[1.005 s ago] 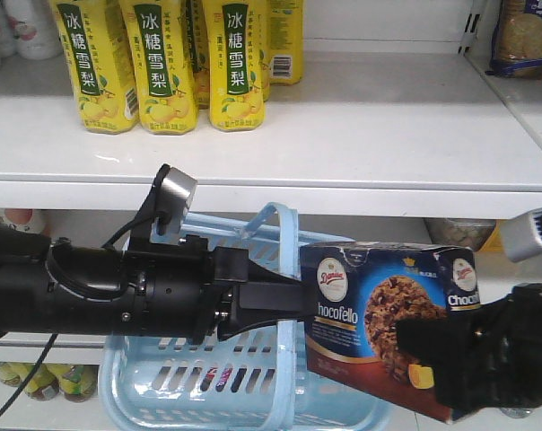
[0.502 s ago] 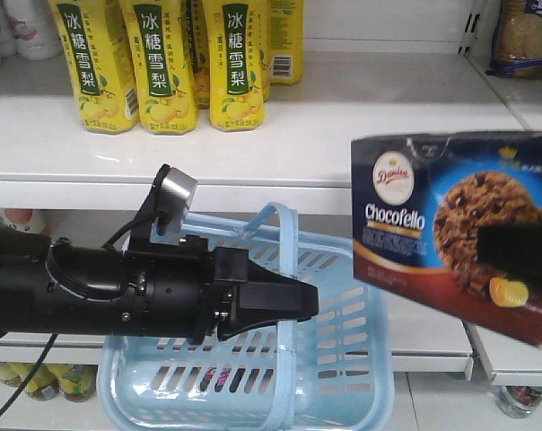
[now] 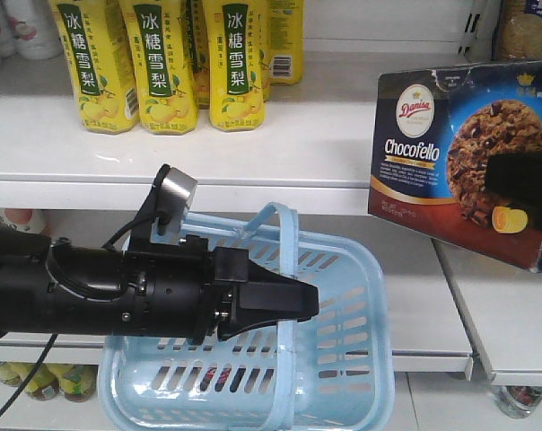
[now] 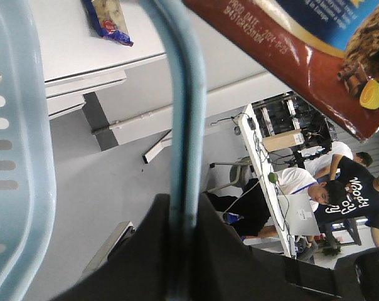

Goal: Left arm holds basket, right arm returns cookies
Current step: 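Carry the box with the right gripper up onto the upper shelf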

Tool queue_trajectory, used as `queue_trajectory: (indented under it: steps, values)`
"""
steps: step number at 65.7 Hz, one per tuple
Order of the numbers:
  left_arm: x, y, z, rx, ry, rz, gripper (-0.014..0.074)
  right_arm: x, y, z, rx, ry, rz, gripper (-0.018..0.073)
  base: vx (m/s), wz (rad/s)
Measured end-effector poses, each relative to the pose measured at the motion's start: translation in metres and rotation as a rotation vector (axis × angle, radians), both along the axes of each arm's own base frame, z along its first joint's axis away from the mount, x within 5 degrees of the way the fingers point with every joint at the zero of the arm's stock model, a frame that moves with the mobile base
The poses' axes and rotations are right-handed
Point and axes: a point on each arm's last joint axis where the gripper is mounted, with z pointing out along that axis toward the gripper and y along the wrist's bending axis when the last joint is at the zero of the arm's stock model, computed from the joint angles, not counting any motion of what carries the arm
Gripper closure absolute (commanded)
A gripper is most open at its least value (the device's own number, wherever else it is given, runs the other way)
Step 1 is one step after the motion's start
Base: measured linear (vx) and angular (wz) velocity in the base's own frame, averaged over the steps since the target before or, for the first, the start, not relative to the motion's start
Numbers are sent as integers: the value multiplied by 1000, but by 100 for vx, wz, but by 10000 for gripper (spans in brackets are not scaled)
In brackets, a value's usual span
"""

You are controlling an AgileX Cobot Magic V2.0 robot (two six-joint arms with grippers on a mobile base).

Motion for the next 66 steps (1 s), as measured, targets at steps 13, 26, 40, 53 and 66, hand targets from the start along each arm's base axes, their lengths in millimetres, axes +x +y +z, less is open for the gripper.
queue_trajectory:
  steps: [13, 26, 40, 53, 66]
  values:
    - [0, 0, 0, 0, 0, 0, 599, -4, -6, 2, -44, -27, -18, 482, 0, 0]
    - [0, 0, 0, 0, 0, 0, 599, -17, -21, 11, -71, -120, -93, 482, 0, 0]
    - [0, 0, 0, 0, 0, 0, 599, -14, -30, 10, -137, -126, -185, 482, 0, 0]
    - [0, 0, 0, 0, 0, 0, 599, -10, -34, 12, -147, -152, -243, 482, 0, 0]
    - [0, 0, 0, 0, 0, 0, 599, 17, -30, 11, -161, -187, -322, 482, 0, 0]
